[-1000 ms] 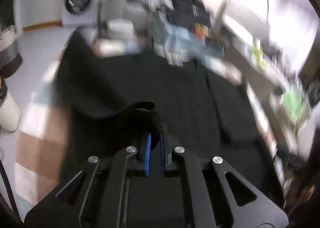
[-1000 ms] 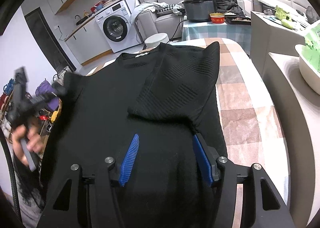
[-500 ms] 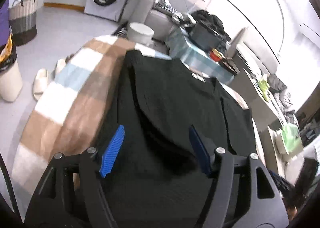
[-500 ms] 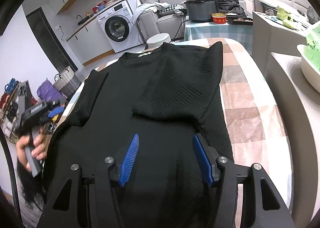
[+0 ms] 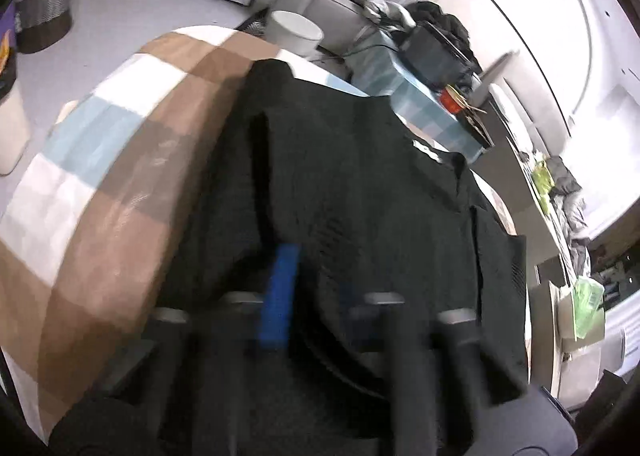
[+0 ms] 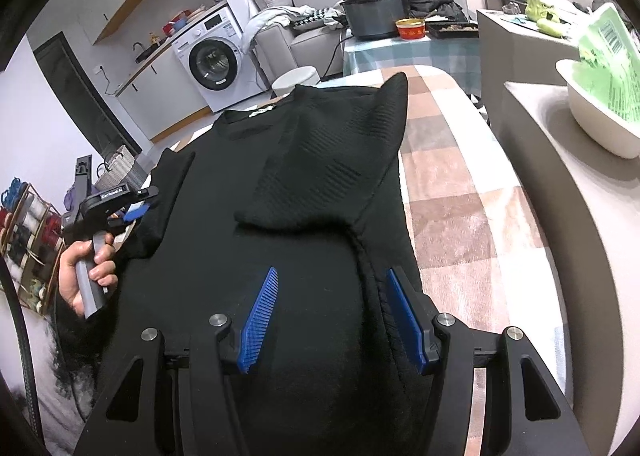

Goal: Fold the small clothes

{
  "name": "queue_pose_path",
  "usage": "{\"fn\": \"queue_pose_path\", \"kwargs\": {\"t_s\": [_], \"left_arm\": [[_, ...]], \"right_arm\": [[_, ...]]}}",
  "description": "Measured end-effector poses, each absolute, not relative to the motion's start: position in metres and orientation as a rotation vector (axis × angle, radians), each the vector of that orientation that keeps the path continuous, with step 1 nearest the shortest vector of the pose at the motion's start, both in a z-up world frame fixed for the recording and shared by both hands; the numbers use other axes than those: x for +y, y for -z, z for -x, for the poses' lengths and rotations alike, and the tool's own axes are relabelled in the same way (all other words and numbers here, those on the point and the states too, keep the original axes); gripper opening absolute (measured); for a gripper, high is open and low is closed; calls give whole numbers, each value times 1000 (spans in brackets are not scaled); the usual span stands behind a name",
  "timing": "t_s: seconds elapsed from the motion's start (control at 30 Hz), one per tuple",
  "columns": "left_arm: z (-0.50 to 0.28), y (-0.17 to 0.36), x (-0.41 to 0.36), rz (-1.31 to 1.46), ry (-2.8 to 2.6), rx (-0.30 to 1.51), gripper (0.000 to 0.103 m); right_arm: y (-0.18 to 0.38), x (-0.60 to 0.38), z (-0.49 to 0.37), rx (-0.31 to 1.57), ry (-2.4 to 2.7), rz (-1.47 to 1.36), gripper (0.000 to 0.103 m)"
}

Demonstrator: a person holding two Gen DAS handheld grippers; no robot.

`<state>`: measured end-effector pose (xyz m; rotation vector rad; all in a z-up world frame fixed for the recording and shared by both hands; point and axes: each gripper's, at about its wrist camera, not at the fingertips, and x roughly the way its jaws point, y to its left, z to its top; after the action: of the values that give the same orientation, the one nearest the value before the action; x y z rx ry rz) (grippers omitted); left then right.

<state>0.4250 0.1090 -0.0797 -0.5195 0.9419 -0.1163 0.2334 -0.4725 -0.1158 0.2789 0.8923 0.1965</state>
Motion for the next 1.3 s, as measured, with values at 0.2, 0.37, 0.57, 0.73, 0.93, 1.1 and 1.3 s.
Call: {"fn": "queue_pose_path", "kwargs": {"t_s": [0.2,0.37,0.57,0.73,0.93,1.1,1.3], "left_arm": [[-432,47,63,489,296,831,1],[-411,22,24,375,386,802,75],[-389,25,51,401,303,818,75],[-363,42,61,370,250,900,73],[-351,72,38,266,251,1017,35],[-346,84,19,150,257,1027,13],[-360,84,13,162,220,1000,7]], "right_arm": [[118,-474,-230,902,-183,-277,58],[117,-479,-225,899,-161,-289,58],[117,-478,-222,895,-167,-284,58],[118,-475,-222,895,-176,-287,58],[118,-471,-216,894,-189,-287,58],[123,-477,-215,906,-172,-299,58],[122,-479,-211,909,-166,-296,58]]}}
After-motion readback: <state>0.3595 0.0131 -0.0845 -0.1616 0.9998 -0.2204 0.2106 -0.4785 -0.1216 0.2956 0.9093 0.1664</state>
